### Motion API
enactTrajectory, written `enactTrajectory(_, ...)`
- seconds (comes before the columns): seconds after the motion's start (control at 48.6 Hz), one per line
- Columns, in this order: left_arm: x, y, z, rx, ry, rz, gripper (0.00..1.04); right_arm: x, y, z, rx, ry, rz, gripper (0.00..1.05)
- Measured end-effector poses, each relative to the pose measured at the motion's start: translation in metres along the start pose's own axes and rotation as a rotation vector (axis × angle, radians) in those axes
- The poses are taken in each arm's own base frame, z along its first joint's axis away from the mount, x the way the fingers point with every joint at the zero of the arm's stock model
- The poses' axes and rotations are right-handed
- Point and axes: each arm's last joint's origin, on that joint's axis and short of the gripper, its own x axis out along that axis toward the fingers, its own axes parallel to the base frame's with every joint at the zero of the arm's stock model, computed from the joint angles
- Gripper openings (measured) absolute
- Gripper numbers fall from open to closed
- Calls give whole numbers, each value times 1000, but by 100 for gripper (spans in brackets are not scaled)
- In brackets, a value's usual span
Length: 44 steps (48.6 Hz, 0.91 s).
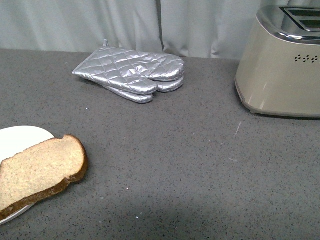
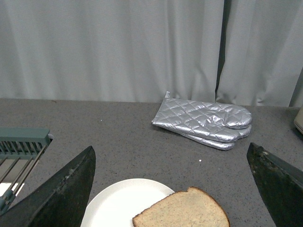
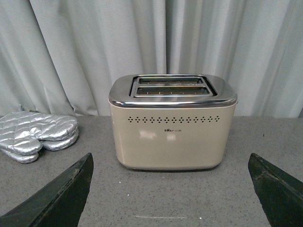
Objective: Put bread into toaster
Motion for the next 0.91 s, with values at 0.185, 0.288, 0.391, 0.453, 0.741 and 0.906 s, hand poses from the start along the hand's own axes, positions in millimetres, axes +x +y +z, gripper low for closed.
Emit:
enactTrajectory(0.185, 0, 0, 0, 0, 0, 0, 96, 0, 0, 0, 0, 0, 0, 95)
enactTrajectory(0.288, 0, 0, 0, 0, 0, 0, 97, 0, 0, 0, 0, 0, 0, 95)
enactTrajectory(0.391, 0, 0, 0, 0, 0, 0, 97, 0, 0, 0, 0, 0, 0, 95)
enactTrajectory(0.453, 0, 0, 0, 0, 0, 0, 97, 0, 0, 0, 0, 0, 0, 95)
enactTrajectory(0.741, 0, 0, 0, 0, 0, 0, 96, 0, 0, 0, 0, 0, 0, 95)
enactTrajectory(0.906, 0, 0, 0, 0, 0, 0, 98, 0, 0, 0, 0, 0, 0, 95)
